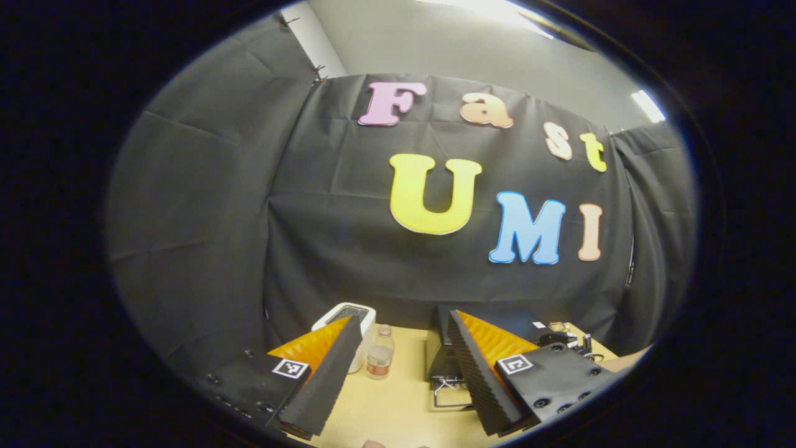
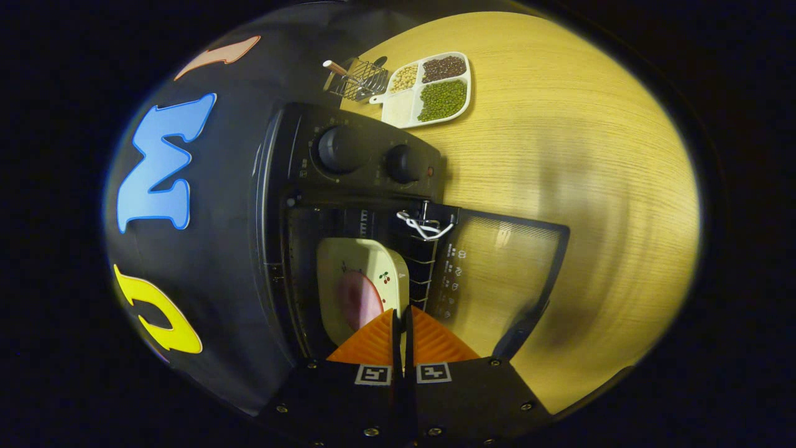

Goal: Open the electric oven with the left hand, put the food in, and close the electric oven.

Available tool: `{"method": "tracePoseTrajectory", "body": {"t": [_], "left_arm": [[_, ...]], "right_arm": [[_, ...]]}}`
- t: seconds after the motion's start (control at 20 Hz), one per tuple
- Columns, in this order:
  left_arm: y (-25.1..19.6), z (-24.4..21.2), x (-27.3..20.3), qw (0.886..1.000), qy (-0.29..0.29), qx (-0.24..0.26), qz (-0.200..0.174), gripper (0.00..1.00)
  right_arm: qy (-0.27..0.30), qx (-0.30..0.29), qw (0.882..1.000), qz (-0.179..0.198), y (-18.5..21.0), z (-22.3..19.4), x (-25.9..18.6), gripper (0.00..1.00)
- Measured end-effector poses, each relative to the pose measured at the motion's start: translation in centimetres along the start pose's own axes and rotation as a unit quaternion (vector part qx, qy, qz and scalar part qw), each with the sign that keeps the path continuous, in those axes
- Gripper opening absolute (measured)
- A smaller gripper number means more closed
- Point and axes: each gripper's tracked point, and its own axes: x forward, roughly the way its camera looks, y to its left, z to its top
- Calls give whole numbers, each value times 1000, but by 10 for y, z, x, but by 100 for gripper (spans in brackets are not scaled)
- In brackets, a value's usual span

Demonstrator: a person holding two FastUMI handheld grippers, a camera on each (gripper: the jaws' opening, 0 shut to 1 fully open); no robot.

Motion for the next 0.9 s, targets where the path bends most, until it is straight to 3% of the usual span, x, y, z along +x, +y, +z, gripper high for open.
{"method": "tracePoseTrajectory", "body": {"t": [0.5,0.75,0.9], "left_arm": [[30,-15,2,999,22,-13,33,95],[25,-21,7,999,25,-15,32,95],[14,-20,13,999,23,-16,24,95]], "right_arm": [[-44,52,998,12,16,-2,55,1],[-50,47,997,19,23,1,58,4],[-39,37,998,42,29,1,52,8]]}}
